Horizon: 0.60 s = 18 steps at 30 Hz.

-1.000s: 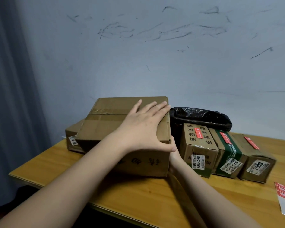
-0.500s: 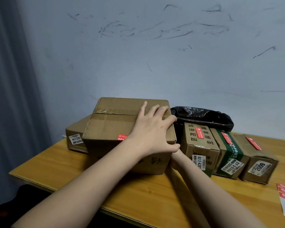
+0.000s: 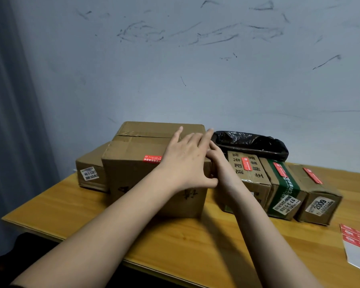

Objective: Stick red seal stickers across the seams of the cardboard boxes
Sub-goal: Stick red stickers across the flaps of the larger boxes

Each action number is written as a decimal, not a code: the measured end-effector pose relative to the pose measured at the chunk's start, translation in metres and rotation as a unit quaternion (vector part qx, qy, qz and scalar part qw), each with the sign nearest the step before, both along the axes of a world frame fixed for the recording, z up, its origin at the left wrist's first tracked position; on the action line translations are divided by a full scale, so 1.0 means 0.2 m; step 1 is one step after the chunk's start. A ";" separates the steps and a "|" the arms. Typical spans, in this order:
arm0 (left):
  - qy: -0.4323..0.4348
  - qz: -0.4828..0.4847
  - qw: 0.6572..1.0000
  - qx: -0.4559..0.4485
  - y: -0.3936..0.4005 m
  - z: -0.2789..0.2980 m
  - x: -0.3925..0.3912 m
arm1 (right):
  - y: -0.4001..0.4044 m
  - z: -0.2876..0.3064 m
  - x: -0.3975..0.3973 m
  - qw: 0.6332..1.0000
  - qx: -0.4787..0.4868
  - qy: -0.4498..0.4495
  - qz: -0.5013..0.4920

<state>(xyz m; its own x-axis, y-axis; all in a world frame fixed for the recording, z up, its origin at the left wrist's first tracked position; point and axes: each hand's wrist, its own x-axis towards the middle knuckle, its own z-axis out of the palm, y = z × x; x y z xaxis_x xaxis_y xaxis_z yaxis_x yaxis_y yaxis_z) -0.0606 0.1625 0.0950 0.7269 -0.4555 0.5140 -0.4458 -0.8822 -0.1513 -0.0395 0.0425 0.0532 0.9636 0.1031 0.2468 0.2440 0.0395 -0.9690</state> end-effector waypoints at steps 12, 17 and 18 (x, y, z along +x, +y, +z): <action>-0.116 0.027 0.987 -0.107 0.55 -0.08 -0.21 | 0.02 0.02 -0.04 0.999 0.008 -0.041 -0.031; -0.083 0.081 0.989 -0.092 0.60 -0.21 -0.19 | 0.04 0.01 -0.04 0.998 0.015 -0.042 -0.035; -0.089 0.085 0.988 -0.095 0.59 -0.22 -0.19 | 0.04 0.01 -0.04 0.998 0.014 -0.044 -0.037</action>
